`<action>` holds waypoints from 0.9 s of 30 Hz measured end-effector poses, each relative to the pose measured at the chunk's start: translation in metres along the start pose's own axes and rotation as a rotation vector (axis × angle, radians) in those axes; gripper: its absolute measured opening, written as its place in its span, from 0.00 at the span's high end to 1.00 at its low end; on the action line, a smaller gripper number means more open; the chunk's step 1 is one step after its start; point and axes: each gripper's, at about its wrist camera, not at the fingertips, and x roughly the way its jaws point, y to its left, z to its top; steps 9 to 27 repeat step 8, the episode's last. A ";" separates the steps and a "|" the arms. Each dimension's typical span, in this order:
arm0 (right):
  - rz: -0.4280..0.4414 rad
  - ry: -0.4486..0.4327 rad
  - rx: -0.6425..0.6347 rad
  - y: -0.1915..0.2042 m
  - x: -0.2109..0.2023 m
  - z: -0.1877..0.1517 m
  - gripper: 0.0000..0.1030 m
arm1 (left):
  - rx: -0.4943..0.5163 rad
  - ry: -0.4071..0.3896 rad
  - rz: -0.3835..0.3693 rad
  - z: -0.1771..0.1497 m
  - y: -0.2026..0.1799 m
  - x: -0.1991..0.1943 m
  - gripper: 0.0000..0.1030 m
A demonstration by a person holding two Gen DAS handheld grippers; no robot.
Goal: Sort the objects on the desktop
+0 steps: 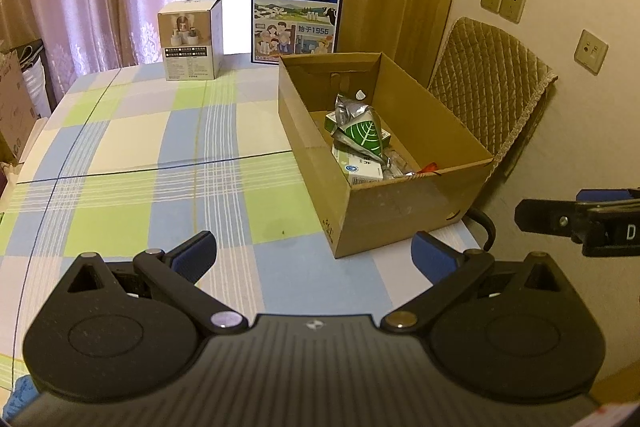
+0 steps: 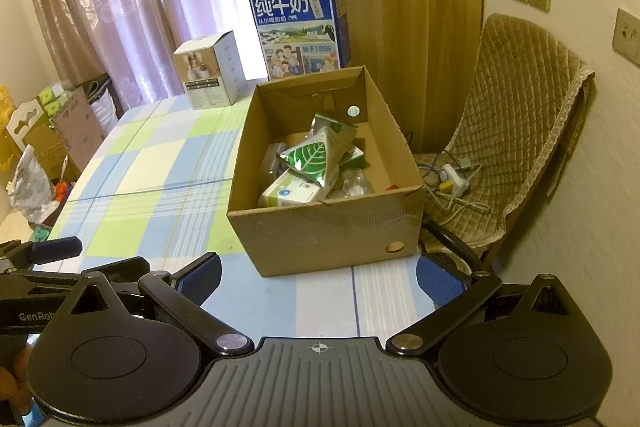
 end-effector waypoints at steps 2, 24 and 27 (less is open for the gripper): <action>0.000 0.000 0.000 0.000 0.000 0.000 0.02 | 0.000 0.000 0.001 0.000 0.001 0.000 0.01; -0.004 0.001 0.000 0.000 0.001 -0.002 0.02 | -0.021 0.006 -0.015 -0.001 0.004 0.001 0.01; -0.004 0.001 0.000 0.000 0.001 -0.002 0.02 | -0.021 0.006 -0.015 -0.001 0.004 0.001 0.01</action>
